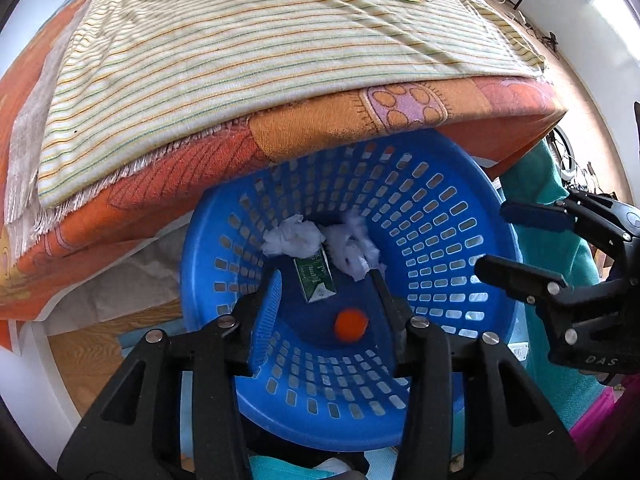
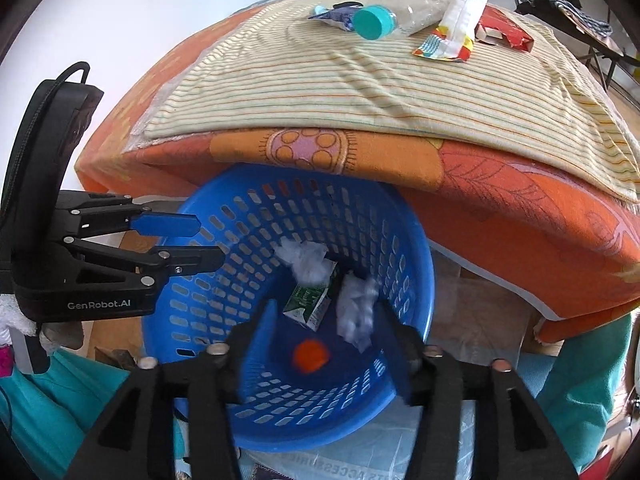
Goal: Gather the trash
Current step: 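Open both tools over the blue basket to drop tissue and cap, then move both tools back toward the blue wrapper and clear bottle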
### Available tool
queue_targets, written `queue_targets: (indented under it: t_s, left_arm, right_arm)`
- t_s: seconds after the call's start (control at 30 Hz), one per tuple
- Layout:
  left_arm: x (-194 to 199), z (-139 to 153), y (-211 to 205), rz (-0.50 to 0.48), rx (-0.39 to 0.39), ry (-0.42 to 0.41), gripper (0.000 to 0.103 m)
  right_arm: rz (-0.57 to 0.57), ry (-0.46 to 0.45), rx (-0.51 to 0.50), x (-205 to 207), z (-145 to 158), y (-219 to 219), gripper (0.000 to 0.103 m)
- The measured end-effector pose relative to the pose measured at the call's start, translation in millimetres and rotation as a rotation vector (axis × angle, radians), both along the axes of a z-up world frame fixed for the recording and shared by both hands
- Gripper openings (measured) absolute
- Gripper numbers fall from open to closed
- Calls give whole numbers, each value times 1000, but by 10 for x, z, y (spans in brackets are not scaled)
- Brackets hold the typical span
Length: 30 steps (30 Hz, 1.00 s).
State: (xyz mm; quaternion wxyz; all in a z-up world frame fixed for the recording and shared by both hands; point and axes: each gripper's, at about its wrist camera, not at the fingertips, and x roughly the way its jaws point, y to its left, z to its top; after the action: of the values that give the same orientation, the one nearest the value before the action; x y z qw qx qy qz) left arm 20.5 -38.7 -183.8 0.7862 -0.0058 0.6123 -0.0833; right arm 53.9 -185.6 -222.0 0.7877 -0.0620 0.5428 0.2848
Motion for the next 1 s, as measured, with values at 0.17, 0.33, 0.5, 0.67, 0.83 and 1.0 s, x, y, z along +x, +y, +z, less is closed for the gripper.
queue_targets:
  t_s: [0.17, 0.33, 0.5, 0.67, 0.83, 1.0]
  left_arm:
    - [33, 9, -9, 7, -1, -5, 44]
    - [64, 61, 11, 16, -8, -15, 44]
    - [131, 170, -3, 21, -34, -36, 44]
    - [259, 406, -4, 28, -70, -98, 50]
    - [451, 658, -40, 42, -110, -156, 51]
    - [693, 872, -90, 50, -141, -206, 51]
  right_arm:
    - [-19, 1, -1, -18, -12, -40, 75]
    - [-34, -4, 6, 22, 22, -68, 84]
    - [-43, -1, 26, 80, 77, -87, 86]
    - [-59, -12, 56, 158, 175, -155, 87]
    - [-82, -56, 77, 264, 344, -255, 88]
    - [-110, -88, 102, 422, 508, -384, 88]
